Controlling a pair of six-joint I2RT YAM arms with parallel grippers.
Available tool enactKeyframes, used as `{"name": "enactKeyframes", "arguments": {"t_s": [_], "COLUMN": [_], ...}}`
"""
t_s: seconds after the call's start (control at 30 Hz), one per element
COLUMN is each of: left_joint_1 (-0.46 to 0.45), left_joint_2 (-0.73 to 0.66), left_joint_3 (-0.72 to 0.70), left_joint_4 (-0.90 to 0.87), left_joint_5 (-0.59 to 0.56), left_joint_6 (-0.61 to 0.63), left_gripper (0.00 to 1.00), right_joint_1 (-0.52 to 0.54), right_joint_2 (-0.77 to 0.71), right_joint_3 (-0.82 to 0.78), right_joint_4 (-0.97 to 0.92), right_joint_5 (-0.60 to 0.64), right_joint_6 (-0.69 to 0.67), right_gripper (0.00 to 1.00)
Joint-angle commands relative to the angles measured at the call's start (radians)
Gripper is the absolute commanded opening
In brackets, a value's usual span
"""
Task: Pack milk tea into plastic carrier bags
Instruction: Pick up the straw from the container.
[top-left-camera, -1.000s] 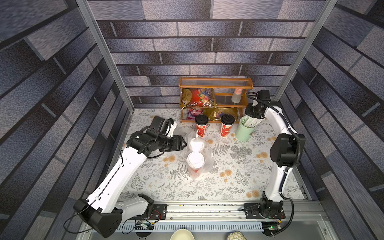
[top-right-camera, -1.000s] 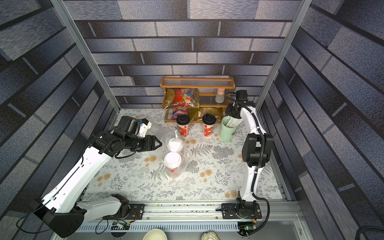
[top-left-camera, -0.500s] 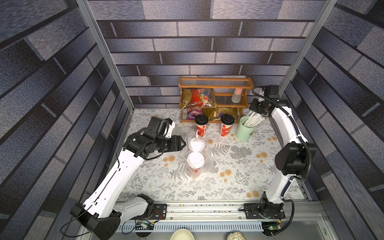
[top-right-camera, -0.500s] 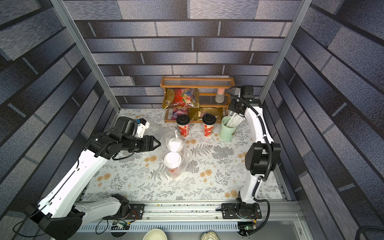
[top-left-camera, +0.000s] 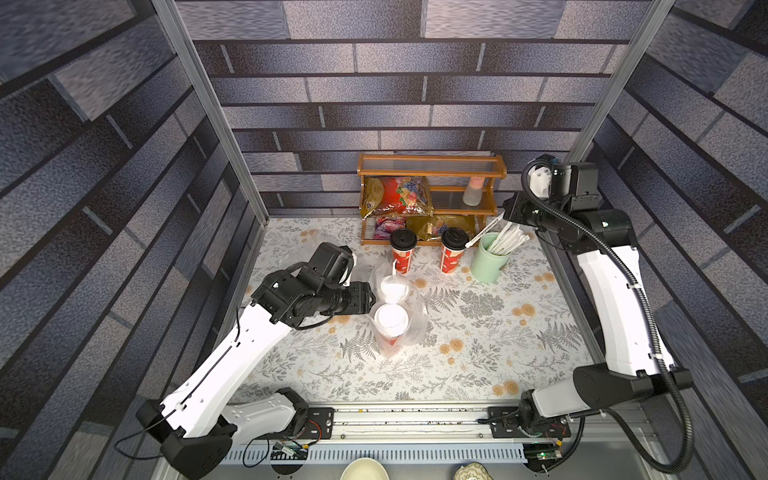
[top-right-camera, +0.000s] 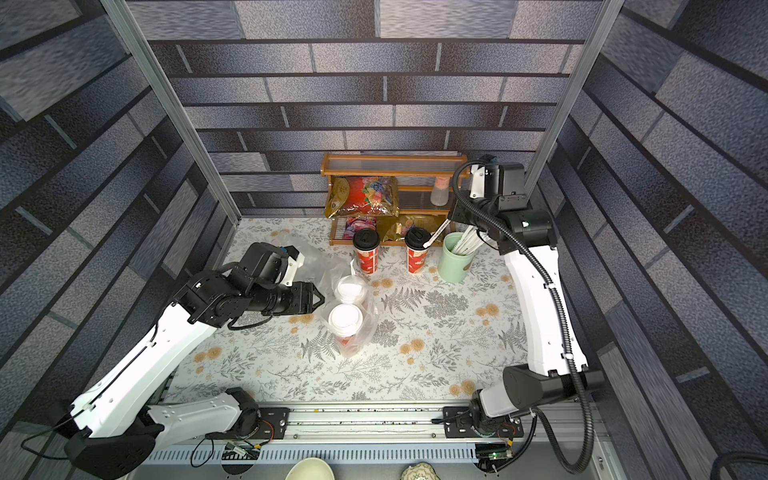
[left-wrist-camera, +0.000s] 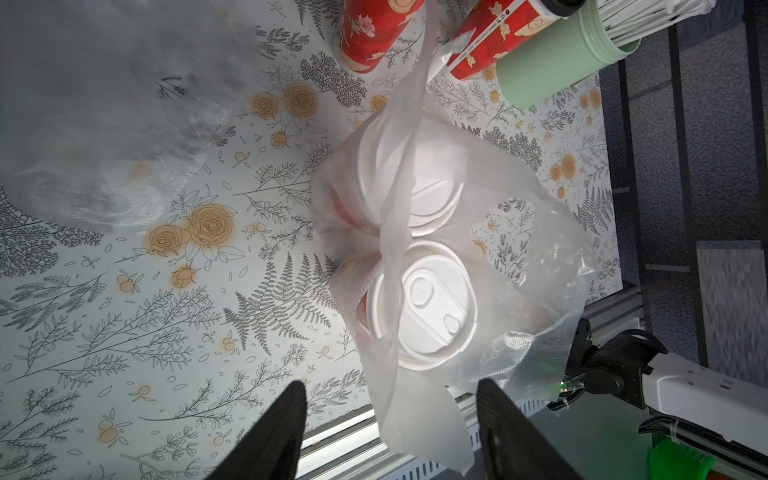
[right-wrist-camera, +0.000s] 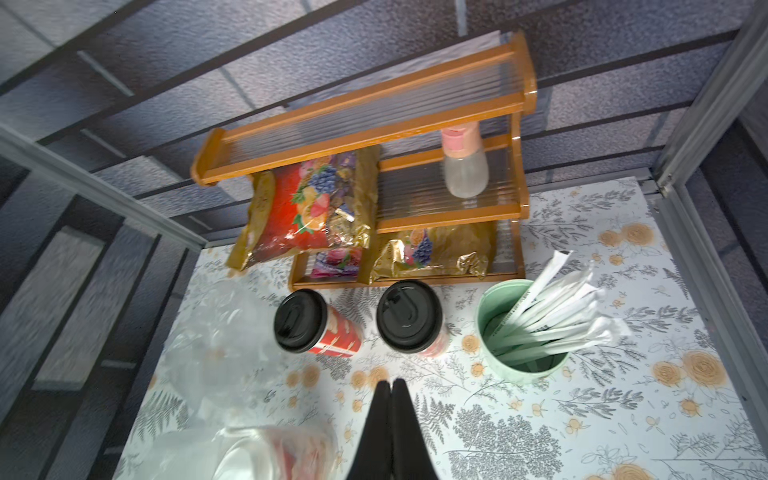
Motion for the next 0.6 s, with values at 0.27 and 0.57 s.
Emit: {"name": "enactKeyframes", "arguments": {"t_s": [0.27, 0.57], "left_joint_1": [-0.066, -0.071], "left_joint_2": [-0.043, -0.071], "left_joint_3": [-0.087, -0.139], "left_joint_4": [-0.013, 0.024], "left_joint_5": [-0.022, 0.005], "left_joint_6": [-0.097, -0.108], "left_gripper": [0.57, 0.26], "right_joint_1": [0.340, 0.699], "right_joint_2": [-0.141, -0.070], "right_joint_3": [0.033, 0.032], "right_joint_4": [-0.139, -0.130], "right_joint_5": [-0.093, 0.050], "right_joint_6": [0.088, 0.122], "right_gripper": [0.03, 0.02]}}
